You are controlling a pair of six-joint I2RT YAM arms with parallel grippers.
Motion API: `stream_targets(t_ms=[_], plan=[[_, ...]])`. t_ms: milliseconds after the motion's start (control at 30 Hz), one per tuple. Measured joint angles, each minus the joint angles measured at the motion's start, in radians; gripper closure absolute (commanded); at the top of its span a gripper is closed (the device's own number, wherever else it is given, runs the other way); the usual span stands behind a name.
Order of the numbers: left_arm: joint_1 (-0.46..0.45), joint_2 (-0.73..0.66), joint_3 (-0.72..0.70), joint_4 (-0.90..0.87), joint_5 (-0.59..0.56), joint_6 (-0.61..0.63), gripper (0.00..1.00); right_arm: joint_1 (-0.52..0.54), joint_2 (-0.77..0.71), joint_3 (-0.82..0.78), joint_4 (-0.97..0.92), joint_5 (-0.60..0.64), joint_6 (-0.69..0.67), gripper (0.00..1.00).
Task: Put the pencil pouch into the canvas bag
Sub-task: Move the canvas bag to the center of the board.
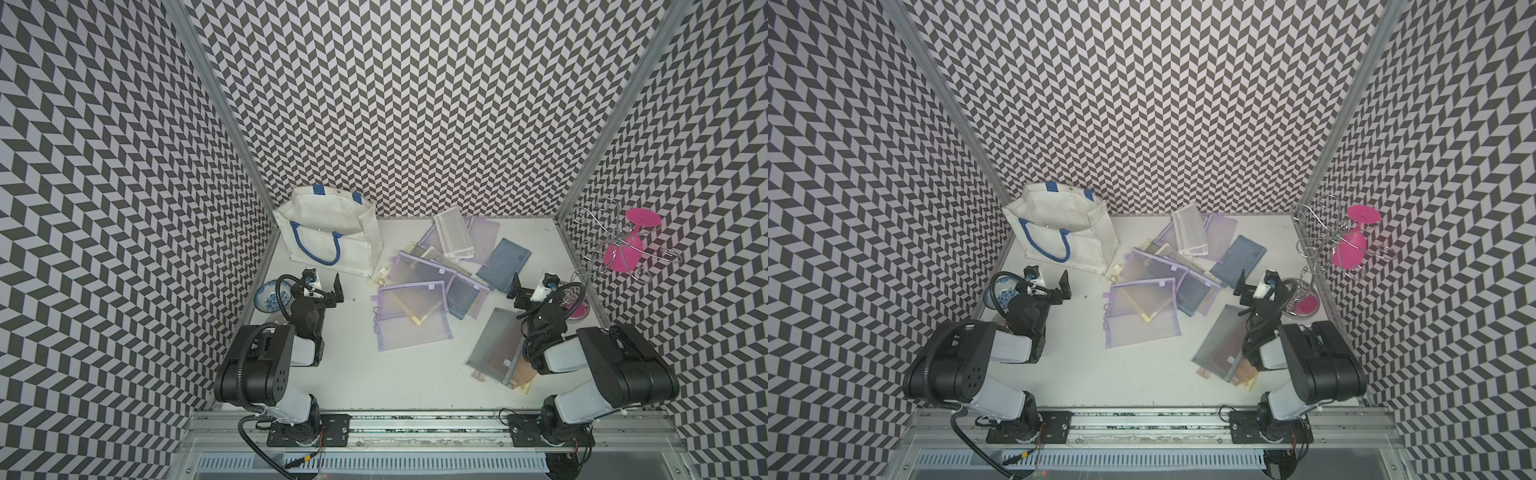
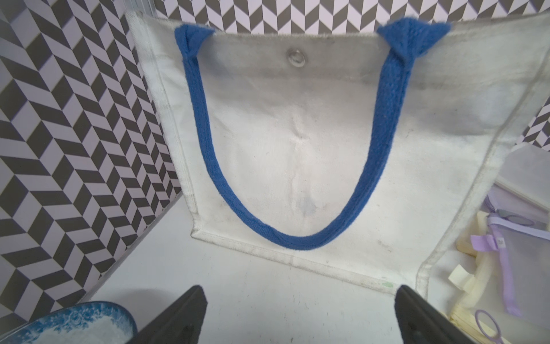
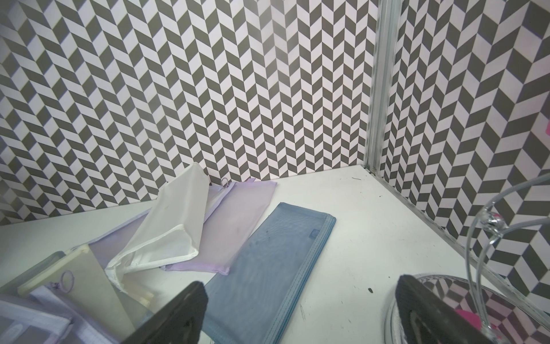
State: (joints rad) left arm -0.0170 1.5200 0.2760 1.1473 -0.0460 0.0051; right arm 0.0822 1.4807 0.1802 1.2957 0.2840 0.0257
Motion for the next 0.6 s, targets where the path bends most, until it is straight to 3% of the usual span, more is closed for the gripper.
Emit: stream_targets(t_ms=[133, 267, 433, 600], plan=[[-0.004, -0.103, 0.143, -0.278, -0.085, -0.045, 0.01, 0.002, -0.206, 0.024, -0.171, 0.004, 0.023, 0.01], [-0.041, -0.218, 0.273, -0.541, -0.188, -0.113, 0.01, 0.012, -0.312, 0.125, -0.37, 0.002, 0.069, 0.01], [-0.208, -0.264, 0.499, -0.915, -0.325, -0.231, 0.01, 0.058, -0.33, 0.233, -0.595, -0.059, 0.106, 0.01], [-0.366, -0.344, 0.573, -1.151, -0.29, -0.333, 0.03, 0.17, -0.3, 0.383, -0.829, -0.204, 0.103, 0.01]])
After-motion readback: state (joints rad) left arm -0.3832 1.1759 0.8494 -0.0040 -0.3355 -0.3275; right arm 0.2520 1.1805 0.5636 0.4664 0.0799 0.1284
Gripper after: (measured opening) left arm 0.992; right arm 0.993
